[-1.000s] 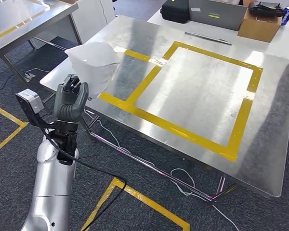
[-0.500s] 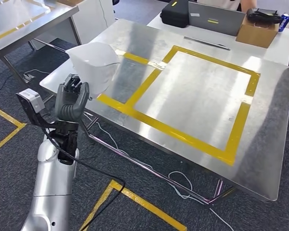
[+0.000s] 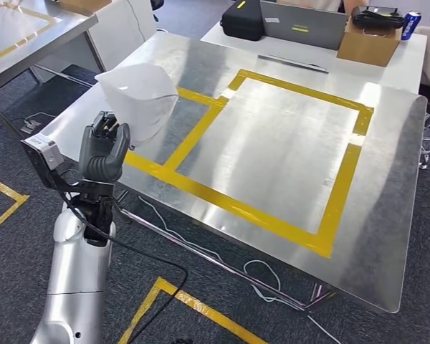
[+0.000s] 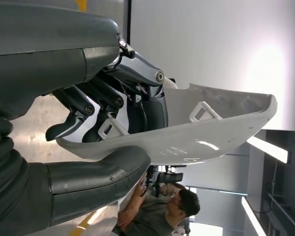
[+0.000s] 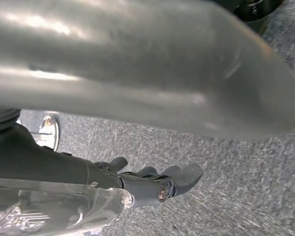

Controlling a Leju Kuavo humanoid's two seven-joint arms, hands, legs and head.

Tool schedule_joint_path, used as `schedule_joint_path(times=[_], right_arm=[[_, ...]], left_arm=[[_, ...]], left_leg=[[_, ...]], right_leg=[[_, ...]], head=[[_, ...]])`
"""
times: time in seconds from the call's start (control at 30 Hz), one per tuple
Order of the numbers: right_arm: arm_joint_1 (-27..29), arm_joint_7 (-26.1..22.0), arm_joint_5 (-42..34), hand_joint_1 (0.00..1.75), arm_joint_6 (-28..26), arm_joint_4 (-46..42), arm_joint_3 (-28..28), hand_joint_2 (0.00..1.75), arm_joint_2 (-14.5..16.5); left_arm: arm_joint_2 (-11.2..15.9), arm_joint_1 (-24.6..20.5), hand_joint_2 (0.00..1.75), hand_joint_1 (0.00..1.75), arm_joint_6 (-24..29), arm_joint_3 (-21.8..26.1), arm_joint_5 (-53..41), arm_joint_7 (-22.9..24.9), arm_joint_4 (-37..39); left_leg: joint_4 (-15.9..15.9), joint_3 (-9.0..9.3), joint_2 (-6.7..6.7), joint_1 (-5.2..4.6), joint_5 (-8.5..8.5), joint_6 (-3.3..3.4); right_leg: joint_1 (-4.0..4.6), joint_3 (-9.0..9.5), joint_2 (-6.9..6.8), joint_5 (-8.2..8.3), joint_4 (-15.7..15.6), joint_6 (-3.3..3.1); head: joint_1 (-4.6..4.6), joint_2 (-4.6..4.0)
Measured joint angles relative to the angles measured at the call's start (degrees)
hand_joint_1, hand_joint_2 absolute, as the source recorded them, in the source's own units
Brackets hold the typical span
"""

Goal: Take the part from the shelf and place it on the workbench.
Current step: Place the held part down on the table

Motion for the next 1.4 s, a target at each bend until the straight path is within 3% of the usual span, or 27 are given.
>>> schedule_joint_path(times=[0.03,0.07,0.17,0.23,0.3,0.37,0.4,0.43,0.47,0.53,0.6,0.67,0.77,0.9,1.07,1.2,1.4], right_arm=[[-0.01,-0.04,-0.01,0.0,0.04,0.01,0.0,0.0,0.03],[-0.03,-0.1,-0.02,0.0,0.08,0.02,0.0,0.0,0.05],[-0.09,-0.2,-0.09,0.0,0.12,0.02,-0.01,0.0,0.08],[-0.26,-0.24,-0.13,0.0,0.09,0.02,-0.01,0.0,0.08],[-0.51,-0.27,-0.14,0.0,0.03,0.02,0.0,0.0,0.08],[-0.49,-0.26,-0.15,0.0,-0.02,0.02,-0.01,0.0,0.08],[-0.39,-0.23,-0.15,0.0,-0.05,0.02,-0.02,0.0,0.08],[-0.28,-0.21,-0.16,0.0,-0.09,0.02,-0.03,0.0,0.08],[-0.2,-0.19,-0.16,0.0,-0.13,0.02,-0.04,0.0,0.08],[-0.2,-0.14,-0.16,0.0,-0.19,0.02,-0.04,0.0,0.08],[-0.34,0.01,-0.17,0.0,-0.25,0.02,-0.03,0.0,0.08],[-0.39,0.23,-0.15,0.0,-0.34,0.01,-0.03,0.0,0.08],[-0.37,0.37,-0.05,0.0,-0.4,-0.01,-0.04,0.0,0.08],[-0.53,0.41,0.09,0.0,-0.39,-0.01,-0.04,0.0,0.06],[-0.58,0.09,0.1,0.0,0.03,-0.01,-0.04,0.0,-0.05],[-0.52,-1.46,-0.35,0.0,0.99,-0.01,-0.04,0.0,-0.05],[-0.29,-2.61,-0.82,0.0,1.52,-0.01,-0.04,0.0,-0.05]], left_arm=[[0.02,-0.03,1.75,1.75,0.0,0.0,0.0,0.0,0.01],[0.03,-0.09,1.75,1.75,0.0,-0.01,0.0,0.0,0.02],[0.0,-0.19,1.75,1.75,0.02,-0.03,0.01,0.0,0.05],[-0.06,-0.21,1.75,1.75,0.03,-0.01,0.01,0.0,0.05],[-0.1,-0.18,1.75,1.75,0.06,0.0,0.0,0.01,0.1],[-0.1,0.01,1.75,1.75,0.36,0.02,-0.13,0.09,0.22],[-0.1,0.12,1.75,1.75,0.72,0.03,-0.42,0.2,0.29],[-0.1,0.19,1.75,1.75,1.21,0.03,-0.86,0.35,0.33],[-0.1,0.19,1.75,1.75,1.71,0.03,-1.37,0.51,0.35],[-0.13,0.02,1.75,1.75,2.51,0.03,-2.29,0.91,0.37],[-0.18,-0.38,1.75,1.75,3.06,0.03,-3.05,1.48,0.42],[-0.22,-0.78,1.75,1.75,3.74,0.05,-4.54,2.96,0.58],[-0.2,-1.18,1.75,1.75,4.73,0.16,-7.27,5.79,1.49],[-0.14,-1.97,1.75,1.75,5.32,0.1,-11.24,8.0,3.01],[0.91,-4.53,1.75,1.75,8.15,-0.53,-34.44,10.98,7.38],[3.87,-7.27,1.75,1.75,6.82,-4.79,-55.5,10.24,9.78],[7.89,-10.05,1.75,1.75,7.68,-10.2,-65.9,9.13,13.34]], left_leg=[[-3.3,1.08,0.0,-0.34,2.09,0.49],[-6.18,2.15,0.0,-0.62,2.98,0.81],[-9.16,3.68,-0.08,-0.83,1.64,0.99],[-9.65,4.69,-0.22,-0.6,1.22,1.37],[-9.92,5.76,-0.29,-0.5,0.75,1.8],[-9.93,6.45,-0.29,-0.63,0.08,2.12],[-9.93,6.91,-0.34,-0.69,-0.35,2.2],[-9.93,7.52,-0.41,-0.74,-0.81,2.23],[-9.93,8.26,-0.48,-0.76,-1.33,2.2],[-9.99,9.93,-0.54,-0.78,-2.42,1.94],[-10.1,10.71,-0.53,-0.84,-3.18,1.42],[-10.08,10.73,-0.53,-0.93,-3.47,1.1],[-10.26,11.0,-0.52,-0.98,-3.36,1.57],[-11.15,11.46,-0.49,-0.97,-3.44,1.49],[-11.57,11.57,-0.49,-0.95,-3.45,0.54],[-11.57,11.59,-0.5,-1.03,-3.34,0.32],[-11.55,11.59,-0.49,-1.16,-3.17,0.47]], right_leg=[[0.09,0.49,0.08,-0.49,-0.03,0.32],[0.13,0.77,0.15,-0.88,-0.11,0.68],[0.17,1.69,-0.02,-1.22,-0.93,2.02],[0.26,1.85,-0.47,-1.8,-0.28,2.51],[0.51,-0.98,-0.85,-3.69,4.86,2.41],[0.88,-5.82,-0.97,-5.87,12.1,2.26],[1.06,-7.69,-0.97,-5.96,14.03,2.22],[1.18,-8.67,-0.98,-4.88,14.05,2.17],[1.25,-8.66,-0.98,-2.54,12.03,2.07],[1.32,-6.94,-1.05,3.34,5.11,1.82],[1.56,-5.61,-1.16,5.76,0.1,1.28],[1.66,-5.2,-1.15,5.69,-1.1,0.85],[1.56,-5.03,-0.83,5.93,-1.07,0.96],[1.63,-5.11,-0.5,5.62,-1.06,0.52],[1.68,-5.13,-0.58,5.69,-1.05,0.26],[1.57,-5.0,-0.65,5.88,-1.09,0.19],[1.43,-4.88,-0.64,6.22,-1.36,0.36]], head=[[0.02,0.0],[-0.02,0.0],[-0.16,0.01],[-0.07,0.01],[0.14,0.01],[0.19,0.01],[0.18,0.01],[0.19,0.0],[0.19,0.0],[0.2,0.0],[0.2,-0.01],[0.09,0.0],[-0.18,0.02],[-0.25,0.02],[-0.21,0.02],[-0.18,0.02],[-0.19,0.02]])
